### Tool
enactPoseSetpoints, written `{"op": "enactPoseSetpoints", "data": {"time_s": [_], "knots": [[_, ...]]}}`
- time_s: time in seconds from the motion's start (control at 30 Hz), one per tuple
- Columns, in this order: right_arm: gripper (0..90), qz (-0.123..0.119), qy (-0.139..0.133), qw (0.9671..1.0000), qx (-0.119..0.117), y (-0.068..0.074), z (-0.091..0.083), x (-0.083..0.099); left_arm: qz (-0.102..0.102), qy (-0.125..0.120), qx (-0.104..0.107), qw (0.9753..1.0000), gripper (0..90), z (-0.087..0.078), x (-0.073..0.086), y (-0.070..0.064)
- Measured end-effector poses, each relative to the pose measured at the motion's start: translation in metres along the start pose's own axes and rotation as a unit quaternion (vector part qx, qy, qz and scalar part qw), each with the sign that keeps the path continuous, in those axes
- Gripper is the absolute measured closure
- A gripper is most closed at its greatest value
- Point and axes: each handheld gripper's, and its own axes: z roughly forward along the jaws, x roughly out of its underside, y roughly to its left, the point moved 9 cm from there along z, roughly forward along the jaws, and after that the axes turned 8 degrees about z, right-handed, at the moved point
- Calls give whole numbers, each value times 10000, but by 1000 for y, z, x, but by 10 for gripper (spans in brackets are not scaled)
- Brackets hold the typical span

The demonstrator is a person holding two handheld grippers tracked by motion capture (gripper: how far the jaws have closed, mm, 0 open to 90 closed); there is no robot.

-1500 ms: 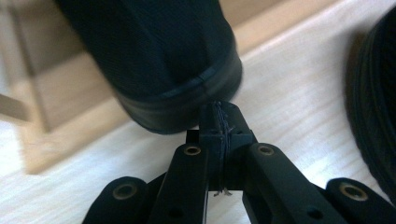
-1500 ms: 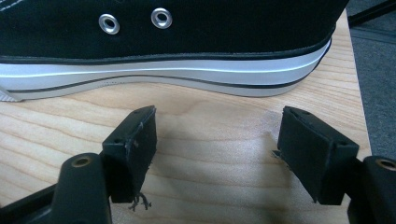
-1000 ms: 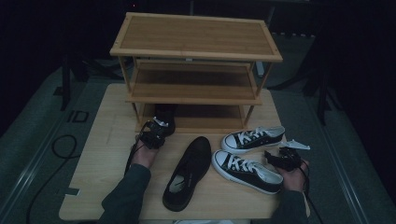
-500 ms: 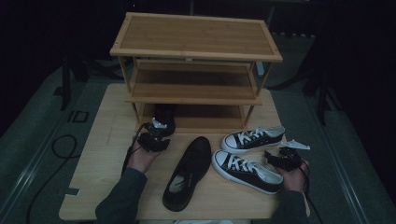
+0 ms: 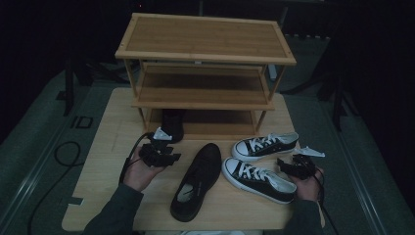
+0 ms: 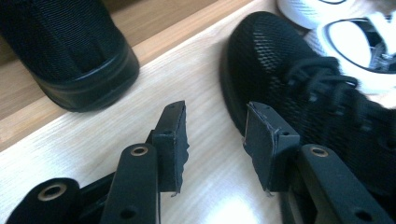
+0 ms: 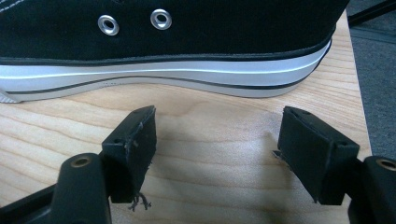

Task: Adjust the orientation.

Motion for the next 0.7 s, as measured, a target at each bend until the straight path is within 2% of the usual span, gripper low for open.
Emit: {"op": "enactPoseSetpoints", "data": {"time_s": [0.1,0.2,0.4,0.7], "knots": [[278,-3,3,10000,3,0,0,0,60,-39,147,9999,586,-9,-2,-8],[278,-2,3,10000,3,0,0,0,108,23,173,9998,586,-15,-3,-15],[278,-5,2,10000,6,0,0,0,266,-91,365,9989,581,-27,-9,-31],[278,-5,3,10000,5,0,0,0,408,-72,666,9969,572,-32,-12,-53]]}}
